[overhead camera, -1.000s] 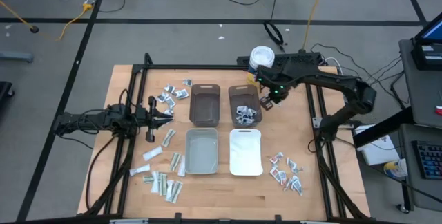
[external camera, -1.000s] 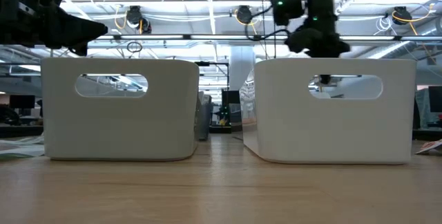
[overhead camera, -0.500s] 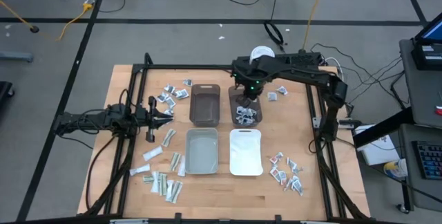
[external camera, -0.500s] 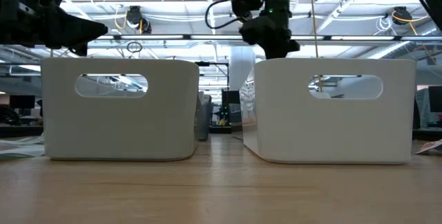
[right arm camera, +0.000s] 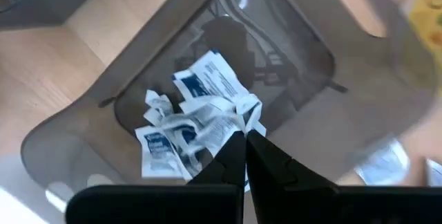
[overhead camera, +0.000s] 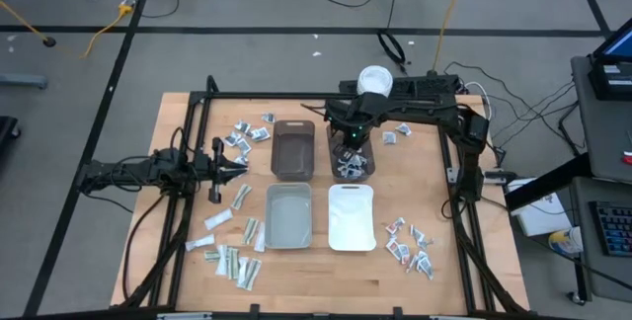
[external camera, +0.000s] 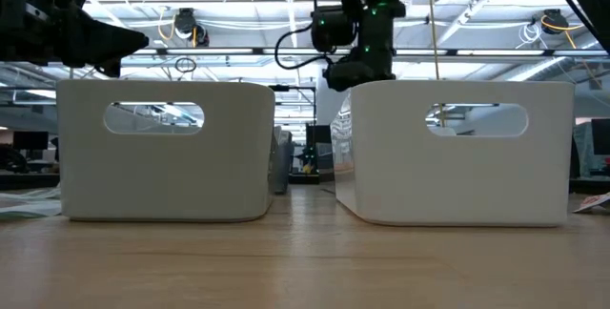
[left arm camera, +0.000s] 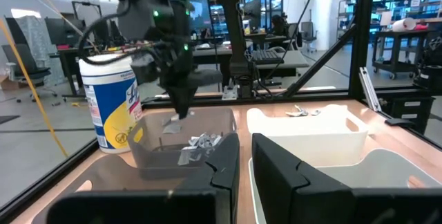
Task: Pick & Place First Aid Supplies
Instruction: Put the blue pad into the right black bin
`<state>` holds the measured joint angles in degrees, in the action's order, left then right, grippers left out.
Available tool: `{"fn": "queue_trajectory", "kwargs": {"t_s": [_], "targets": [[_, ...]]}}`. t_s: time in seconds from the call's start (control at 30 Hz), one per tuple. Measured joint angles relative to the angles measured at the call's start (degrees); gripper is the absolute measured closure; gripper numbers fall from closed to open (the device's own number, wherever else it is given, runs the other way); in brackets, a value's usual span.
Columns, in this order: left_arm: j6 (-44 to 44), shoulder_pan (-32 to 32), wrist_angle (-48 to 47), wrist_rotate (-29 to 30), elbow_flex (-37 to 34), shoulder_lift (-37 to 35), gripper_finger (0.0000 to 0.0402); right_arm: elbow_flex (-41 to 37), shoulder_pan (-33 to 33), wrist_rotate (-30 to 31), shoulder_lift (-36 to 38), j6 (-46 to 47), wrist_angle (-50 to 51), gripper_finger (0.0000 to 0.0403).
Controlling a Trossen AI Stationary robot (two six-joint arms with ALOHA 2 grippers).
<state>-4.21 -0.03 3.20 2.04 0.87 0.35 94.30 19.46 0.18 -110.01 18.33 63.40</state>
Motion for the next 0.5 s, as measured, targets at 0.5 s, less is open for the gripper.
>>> {"fn": "queue_trajectory", "kwargs": {"t_s": [0.5], "targets": [[0.0,0.0,0.0,0.0,0.0,0.0,0.0355,-8.5,-0.9,0.1,0.0,-4.3,-7.7,0.0307]]}}
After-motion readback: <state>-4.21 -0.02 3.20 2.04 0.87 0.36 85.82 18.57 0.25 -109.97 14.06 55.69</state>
